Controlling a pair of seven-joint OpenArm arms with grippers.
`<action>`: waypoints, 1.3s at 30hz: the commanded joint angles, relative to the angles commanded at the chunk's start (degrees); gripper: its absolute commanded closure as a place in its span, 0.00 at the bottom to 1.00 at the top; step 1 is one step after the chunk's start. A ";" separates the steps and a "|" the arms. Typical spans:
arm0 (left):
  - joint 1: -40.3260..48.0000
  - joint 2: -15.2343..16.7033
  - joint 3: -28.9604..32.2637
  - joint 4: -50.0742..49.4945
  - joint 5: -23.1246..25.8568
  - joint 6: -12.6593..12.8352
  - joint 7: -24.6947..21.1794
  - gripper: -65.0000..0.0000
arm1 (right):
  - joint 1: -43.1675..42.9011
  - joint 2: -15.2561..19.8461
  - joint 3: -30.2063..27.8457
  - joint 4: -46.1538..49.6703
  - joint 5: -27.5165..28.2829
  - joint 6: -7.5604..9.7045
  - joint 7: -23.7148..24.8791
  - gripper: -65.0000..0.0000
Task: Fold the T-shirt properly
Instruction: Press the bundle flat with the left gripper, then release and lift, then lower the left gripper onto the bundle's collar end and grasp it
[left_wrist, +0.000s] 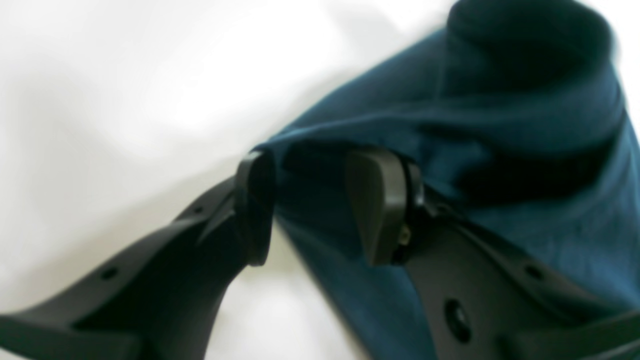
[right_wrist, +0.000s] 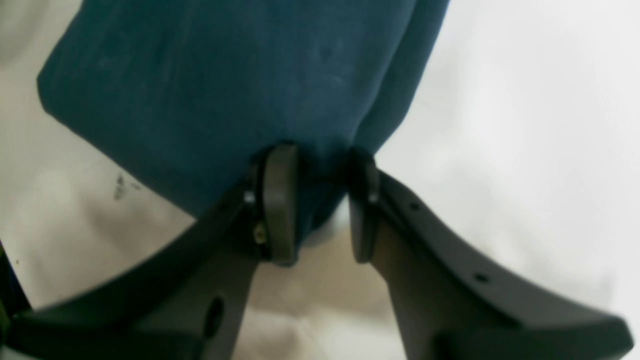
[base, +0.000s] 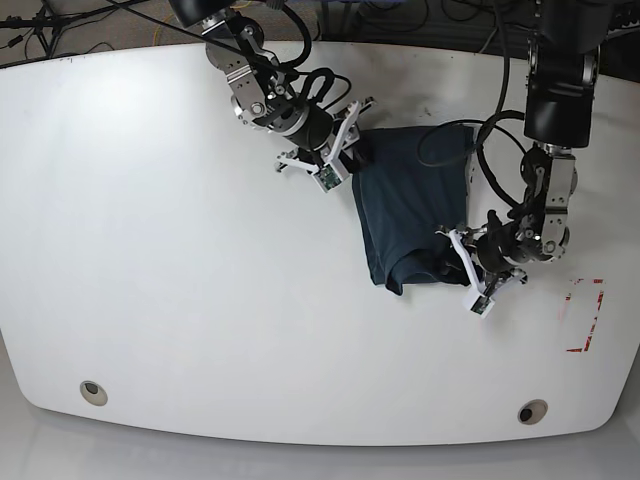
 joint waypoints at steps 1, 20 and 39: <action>-0.09 0.00 0.09 -0.18 0.00 0.44 -0.62 0.61 | -0.18 0.00 0.00 0.09 0.00 0.00 0.00 0.74; 3.60 -2.46 -7.12 17.32 -0.09 2.99 -4.31 0.61 | -2.02 2.90 -0.26 18.11 0.09 -0.35 -4.40 0.74; 13.45 -2.46 -20.48 24.79 0.00 2.90 -4.22 0.61 | 2.20 5.80 3.25 19.60 0.53 0.35 -5.54 0.74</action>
